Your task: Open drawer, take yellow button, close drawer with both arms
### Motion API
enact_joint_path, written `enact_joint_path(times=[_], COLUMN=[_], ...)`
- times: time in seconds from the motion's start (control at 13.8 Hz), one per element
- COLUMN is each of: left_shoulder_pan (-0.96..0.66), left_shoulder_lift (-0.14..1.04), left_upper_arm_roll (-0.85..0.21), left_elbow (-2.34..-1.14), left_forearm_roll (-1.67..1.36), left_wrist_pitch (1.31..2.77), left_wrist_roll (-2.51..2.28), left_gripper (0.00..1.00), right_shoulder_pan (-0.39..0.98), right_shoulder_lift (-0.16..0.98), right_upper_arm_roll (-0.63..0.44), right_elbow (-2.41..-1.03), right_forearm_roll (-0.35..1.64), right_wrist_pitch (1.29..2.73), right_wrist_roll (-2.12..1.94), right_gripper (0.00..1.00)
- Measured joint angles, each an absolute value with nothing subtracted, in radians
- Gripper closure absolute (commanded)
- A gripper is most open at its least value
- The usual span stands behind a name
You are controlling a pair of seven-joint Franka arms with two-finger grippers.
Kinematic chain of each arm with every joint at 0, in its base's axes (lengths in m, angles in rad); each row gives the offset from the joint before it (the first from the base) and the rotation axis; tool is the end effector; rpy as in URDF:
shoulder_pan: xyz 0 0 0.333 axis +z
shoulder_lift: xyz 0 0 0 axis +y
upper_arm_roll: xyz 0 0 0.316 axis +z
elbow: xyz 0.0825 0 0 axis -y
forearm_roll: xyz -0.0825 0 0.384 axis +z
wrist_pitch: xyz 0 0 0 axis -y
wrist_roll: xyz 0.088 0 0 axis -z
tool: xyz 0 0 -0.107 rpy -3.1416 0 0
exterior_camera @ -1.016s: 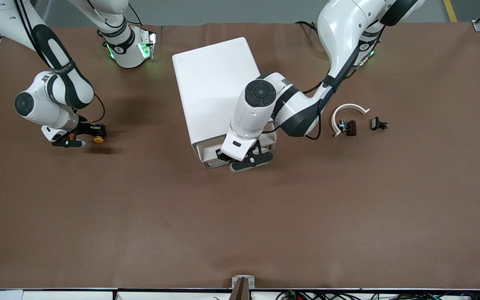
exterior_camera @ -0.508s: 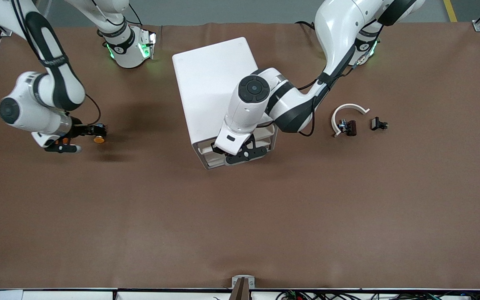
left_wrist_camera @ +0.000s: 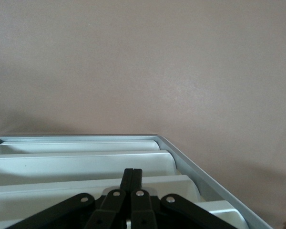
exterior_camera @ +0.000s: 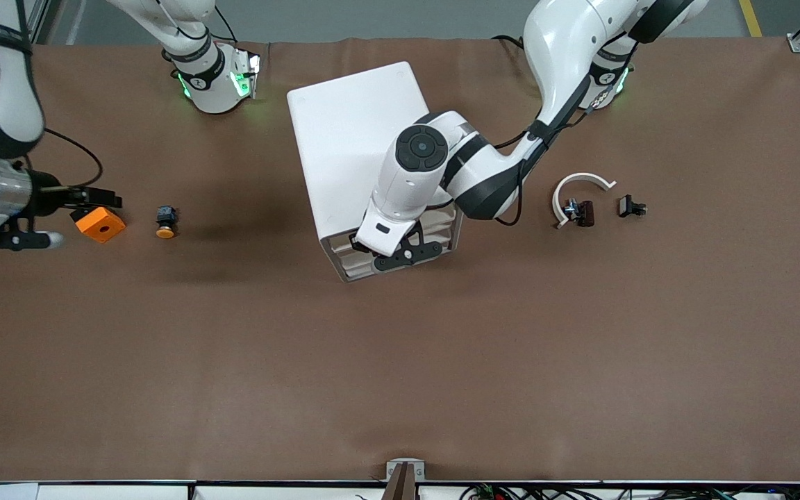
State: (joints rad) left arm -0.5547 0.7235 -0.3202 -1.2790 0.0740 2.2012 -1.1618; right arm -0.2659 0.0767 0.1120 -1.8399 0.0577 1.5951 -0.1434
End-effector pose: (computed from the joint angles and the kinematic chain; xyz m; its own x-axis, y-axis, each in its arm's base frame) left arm 0.5374 -0.5393 0.3605 0.9403 0.3379 -0.0401 0.3362 -0.9043 0.2630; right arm 0.5397 -0.0789 0.4604 0.9529 -0.0025 -0.3034 -0.0368 -0.9936 -0.1073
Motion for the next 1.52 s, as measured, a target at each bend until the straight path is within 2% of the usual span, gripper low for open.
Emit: enact_joint_path(times=[0.07,0.29,0.36,0.44,0.65,0.8,0.94,1.16,1.52], left_shoulder_pan=[-0.554,-0.552,-0.552,-0.551,-0.54,-0.508,-0.45,-0.35,-0.18], left_shoulder_lift=[0.724,0.724,0.724,0.724,0.724,0.723,0.714,0.659,0.561], left_upper_arm_roll=[-0.32,-0.32,-0.32,-0.32,-0.32,-0.319,-0.319,-0.321,-0.322], left_elbow=[-1.279,-1.278,-1.276,-1.275,-1.275,-1.272,-1.259,-1.255,-1.256], left_forearm_roll=[0.068,0.048,0.045,0.042,0.04,0.04,0.04,0.04,0.04], left_wrist_pitch=[2.201,2.201,2.202,2.202,2.199,2.199,2.199,2.18,1.916], left_wrist_roll=[-1.162,-1.162,-1.162,-1.162,-1.162,-1.161,-1.125,-1.018,-0.666], left_gripper=[1.0,0.62,0.09,0.0,0.0,0.0,0.0,0.0,0.0], right_shoulder_pan=[-0.266,-0.263,-0.261,-0.26,-0.25,-0.184,-0.098,-0.056,-0.054], right_shoulder_lift=[0.077,0.078,0.078,0.079,0.085,0.09,0.091,0.092,0.092], right_upper_arm_roll=[0.112,0.112,0.112,0.112,0.107,0.054,-0.015,-0.03,-0.047], right_elbow=[-1.776,-1.607,-1.56,-1.517,-1.431,-1.403,-1.395,-1.388,-1.314], right_forearm_roll=[0.058,0.058,0.058,0.058,0.058,0.058,0.058,0.058,0.057], right_wrist_pitch=[1.551,1.436,1.407,1.382,1.304,1.267,1.26,1.261,1.201], right_wrist_roll=[-0.143,-0.14,-0.139,-0.135,-0.033,0.067,0.092,0.09,0.083], right_gripper=[0.0,0.0,0.0,0.0,0.0,0.0,0.0,0.0,0.0])
